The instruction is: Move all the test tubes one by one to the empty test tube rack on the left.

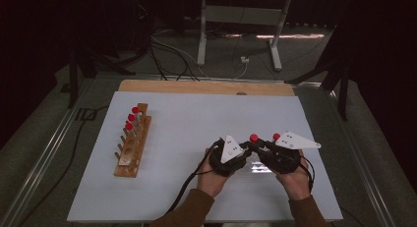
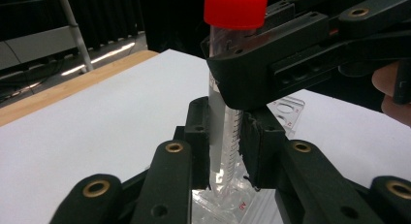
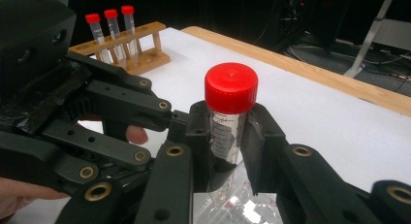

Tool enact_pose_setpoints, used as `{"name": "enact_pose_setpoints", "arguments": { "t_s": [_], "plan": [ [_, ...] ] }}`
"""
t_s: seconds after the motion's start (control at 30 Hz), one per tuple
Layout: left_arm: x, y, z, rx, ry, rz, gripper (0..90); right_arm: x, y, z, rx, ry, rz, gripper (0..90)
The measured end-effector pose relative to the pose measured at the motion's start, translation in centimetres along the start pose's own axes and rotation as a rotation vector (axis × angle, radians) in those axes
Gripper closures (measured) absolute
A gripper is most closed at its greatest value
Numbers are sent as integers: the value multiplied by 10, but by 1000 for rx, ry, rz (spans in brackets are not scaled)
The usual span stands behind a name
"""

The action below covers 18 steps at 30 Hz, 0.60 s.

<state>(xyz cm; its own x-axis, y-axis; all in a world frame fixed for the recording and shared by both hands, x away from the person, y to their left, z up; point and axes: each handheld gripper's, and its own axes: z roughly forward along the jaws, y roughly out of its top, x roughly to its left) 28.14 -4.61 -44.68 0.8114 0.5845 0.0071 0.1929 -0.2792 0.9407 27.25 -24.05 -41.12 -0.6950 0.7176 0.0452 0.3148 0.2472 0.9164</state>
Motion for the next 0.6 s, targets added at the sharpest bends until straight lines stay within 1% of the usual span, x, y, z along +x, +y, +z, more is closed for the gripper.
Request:
{"name": "enact_pose_setpoints", "arguments": {
  "t_s": [0.07,0.13,0.17,0.2,0.33,0.4,0.47,0.6],
  "plan": [
    [0,0,0,0,1,-2,760,0,0,0,-1,5,0,731],
    [2,0,0,4,6,-6,760,-1,0,-1,-8,17,5,672],
    [3,0,0,6,9,-10,760,-1,0,-2,-15,28,2,633],
    [4,0,-1,7,14,-12,760,-1,1,-3,-19,29,-2,598],
    [8,1,-2,3,25,-26,761,-4,2,-5,-45,47,18,465],
    [10,1,-4,5,31,-36,761,-5,2,-6,-48,40,23,423],
    [13,1,-6,5,33,-46,761,-6,2,-7,-55,35,28,359],
    [18,2,-12,-1,42,-56,761,-8,3,-8,-66,8,46,245]
  ]
}}
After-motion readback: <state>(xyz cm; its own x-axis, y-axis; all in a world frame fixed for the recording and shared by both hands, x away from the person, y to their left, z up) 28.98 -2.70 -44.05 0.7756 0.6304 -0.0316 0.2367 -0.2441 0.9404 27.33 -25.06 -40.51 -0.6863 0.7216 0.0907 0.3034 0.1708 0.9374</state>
